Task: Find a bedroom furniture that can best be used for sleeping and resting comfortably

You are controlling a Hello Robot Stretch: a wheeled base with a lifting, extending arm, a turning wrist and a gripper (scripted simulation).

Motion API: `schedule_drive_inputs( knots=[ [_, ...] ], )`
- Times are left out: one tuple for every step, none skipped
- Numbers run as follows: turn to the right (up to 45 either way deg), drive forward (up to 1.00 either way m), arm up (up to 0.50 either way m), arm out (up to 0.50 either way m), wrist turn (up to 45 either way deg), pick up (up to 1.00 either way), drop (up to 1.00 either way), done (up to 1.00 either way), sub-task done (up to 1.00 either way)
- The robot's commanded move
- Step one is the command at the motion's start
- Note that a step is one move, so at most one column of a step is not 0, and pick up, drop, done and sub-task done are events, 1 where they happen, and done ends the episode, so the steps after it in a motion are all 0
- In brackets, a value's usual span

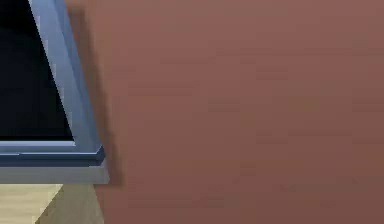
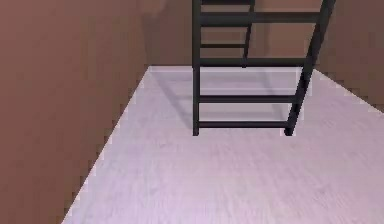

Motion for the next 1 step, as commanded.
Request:
schedule_drive_inputs(
  knots=[
    [45.0, 0.0, 0.0, 0.0, 0.0, 0.0, 0.0, 0.0, 0.0]
  ],
)
